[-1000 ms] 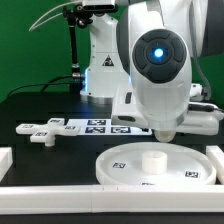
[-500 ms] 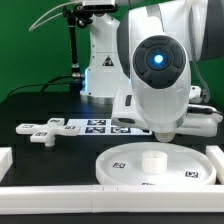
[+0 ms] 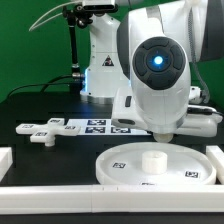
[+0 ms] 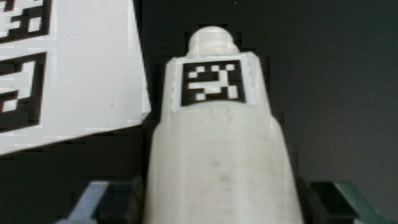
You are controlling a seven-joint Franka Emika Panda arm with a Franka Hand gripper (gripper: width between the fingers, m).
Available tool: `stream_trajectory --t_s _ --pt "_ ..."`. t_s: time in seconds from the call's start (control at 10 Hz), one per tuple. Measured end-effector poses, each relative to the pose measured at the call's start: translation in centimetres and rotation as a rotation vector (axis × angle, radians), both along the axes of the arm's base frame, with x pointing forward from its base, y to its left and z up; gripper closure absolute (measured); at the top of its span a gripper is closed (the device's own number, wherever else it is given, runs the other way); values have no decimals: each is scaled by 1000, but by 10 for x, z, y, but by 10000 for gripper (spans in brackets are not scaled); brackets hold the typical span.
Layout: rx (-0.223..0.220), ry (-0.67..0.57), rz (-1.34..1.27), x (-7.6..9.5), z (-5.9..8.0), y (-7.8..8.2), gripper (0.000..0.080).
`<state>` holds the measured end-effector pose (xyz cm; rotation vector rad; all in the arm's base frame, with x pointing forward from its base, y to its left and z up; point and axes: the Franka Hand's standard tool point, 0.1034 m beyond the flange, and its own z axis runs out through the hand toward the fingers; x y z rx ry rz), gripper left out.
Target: Assemble round table
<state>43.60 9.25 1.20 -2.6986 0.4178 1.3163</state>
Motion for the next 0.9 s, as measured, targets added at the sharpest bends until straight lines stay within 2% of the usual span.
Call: stream_trajectory --t_s 0.1,0.2,0.4,0.5,0.6,0.9 --pt "4 -5 4 2 2 0 392" --pt "22 0 18 5 12 -2 392" --pt "53 25 34 18 43 -7 392" --pt "58 26 38 26 52 -6 390" --pt "56 2 37 32 53 -6 390" --pt "51 -25 33 33 49 -5 390"
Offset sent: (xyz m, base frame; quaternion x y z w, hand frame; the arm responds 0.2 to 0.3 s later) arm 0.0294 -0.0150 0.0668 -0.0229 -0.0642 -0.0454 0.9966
